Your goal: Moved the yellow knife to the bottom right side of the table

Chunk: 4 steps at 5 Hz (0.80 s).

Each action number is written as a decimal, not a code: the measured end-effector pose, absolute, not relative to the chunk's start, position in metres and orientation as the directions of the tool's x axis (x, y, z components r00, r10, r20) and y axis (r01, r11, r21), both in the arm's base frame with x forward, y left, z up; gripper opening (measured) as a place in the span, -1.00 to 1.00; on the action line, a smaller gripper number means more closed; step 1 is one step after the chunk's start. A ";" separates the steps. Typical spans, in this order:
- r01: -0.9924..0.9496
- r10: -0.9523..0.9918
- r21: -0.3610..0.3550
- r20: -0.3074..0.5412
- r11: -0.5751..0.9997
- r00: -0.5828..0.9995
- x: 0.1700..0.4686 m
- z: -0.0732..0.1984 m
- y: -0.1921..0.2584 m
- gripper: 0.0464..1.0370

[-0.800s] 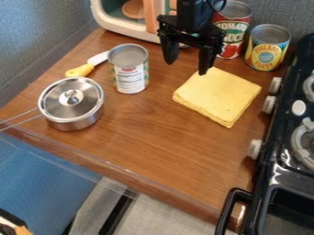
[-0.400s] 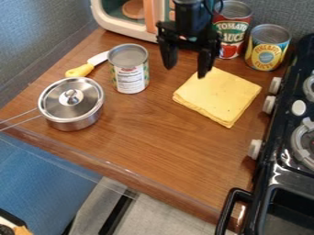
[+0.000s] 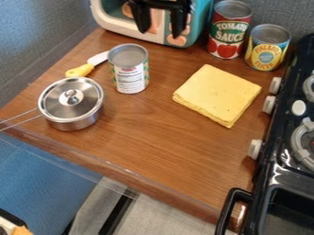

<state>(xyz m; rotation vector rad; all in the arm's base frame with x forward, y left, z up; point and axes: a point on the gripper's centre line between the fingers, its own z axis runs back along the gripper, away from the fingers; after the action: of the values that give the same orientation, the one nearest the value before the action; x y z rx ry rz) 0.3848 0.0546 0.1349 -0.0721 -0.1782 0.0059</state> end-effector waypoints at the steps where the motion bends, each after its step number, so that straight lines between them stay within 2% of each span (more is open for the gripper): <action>1: -0.069 0.072 -0.020 0.178 0.997 0.981 0.378 0.144 0.103 0.92; 3: -0.125 0.122 0.019 0.119 0.992 0.985 0.366 0.123 0.170 0.92; 4: -0.091 0.089 0.026 0.079 0.996 0.993 0.362 0.109 0.177 0.92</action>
<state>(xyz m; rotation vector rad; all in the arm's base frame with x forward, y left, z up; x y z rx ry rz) 0.3623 0.1774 0.1092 0.0291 -0.0777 0.0901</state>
